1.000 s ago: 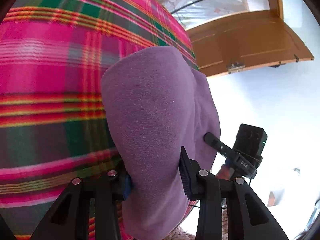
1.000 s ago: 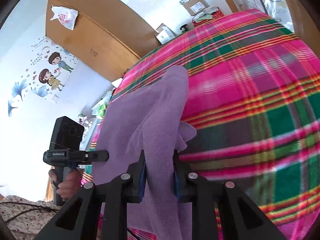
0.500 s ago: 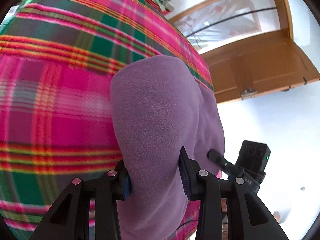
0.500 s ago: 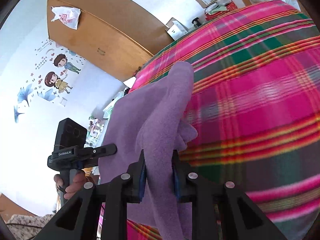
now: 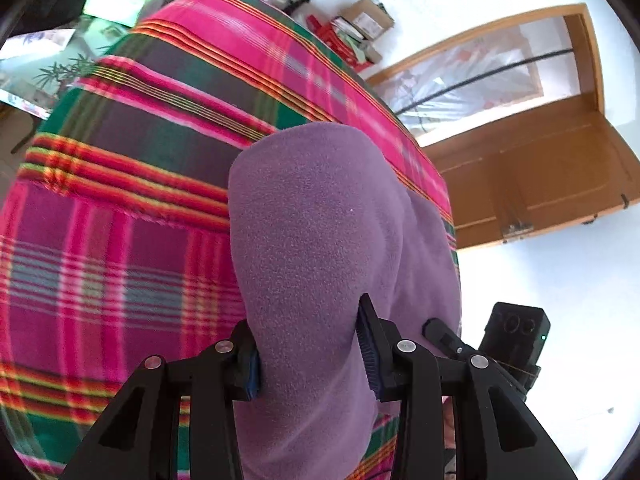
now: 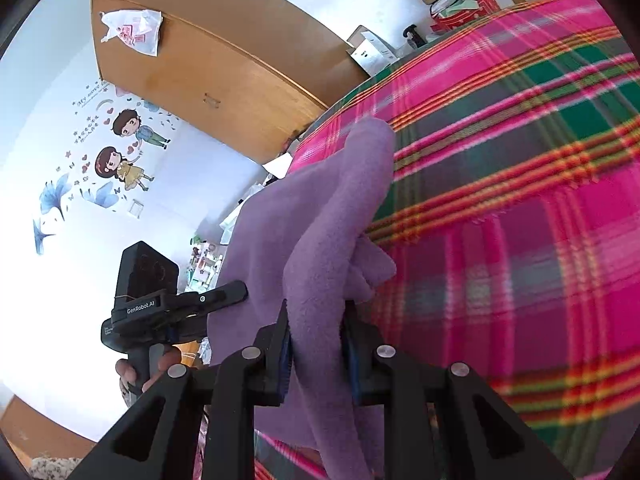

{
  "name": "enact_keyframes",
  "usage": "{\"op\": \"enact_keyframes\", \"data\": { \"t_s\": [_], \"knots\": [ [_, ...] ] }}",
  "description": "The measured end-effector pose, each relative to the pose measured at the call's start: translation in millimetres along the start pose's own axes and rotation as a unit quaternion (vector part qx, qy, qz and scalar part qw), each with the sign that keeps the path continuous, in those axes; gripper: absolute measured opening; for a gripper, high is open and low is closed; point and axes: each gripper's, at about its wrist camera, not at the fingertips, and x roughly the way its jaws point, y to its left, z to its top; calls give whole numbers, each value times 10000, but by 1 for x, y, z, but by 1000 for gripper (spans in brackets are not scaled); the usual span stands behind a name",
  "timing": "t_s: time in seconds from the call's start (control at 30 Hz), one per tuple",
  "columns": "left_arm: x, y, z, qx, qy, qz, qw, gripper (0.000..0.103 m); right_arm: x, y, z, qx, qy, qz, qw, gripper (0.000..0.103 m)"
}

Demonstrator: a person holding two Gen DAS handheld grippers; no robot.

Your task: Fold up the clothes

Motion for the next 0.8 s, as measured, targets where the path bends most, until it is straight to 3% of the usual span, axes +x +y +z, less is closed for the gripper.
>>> {"op": "enact_keyframes", "data": {
  "t_s": [0.2, 0.37, 0.47, 0.6, 0.8],
  "knots": [
    [-4, 23, 3, -112, -113, 79, 9998, 41, 23, -3, 9, 90, -3, 28, 10000, 23],
    [-3, 27, -9, -123, -99, 69, 9999, 41, 29, -9, 9, 12, -92, -264, 9996, 24],
    [-55, 86, 24, -159, -67, 0, 9999, 42, 31, -15, 7, 49, -106, -399, 9991, 25],
    [-74, 114, 50, -182, -72, -63, 9998, 43, 33, -24, 4, 137, -93, -570, 9982, 30],
    [-77, 110, 51, -233, -197, 34, 9995, 44, 28, -19, -2, -97, -132, -877, 9960, 38]
  ]
}}
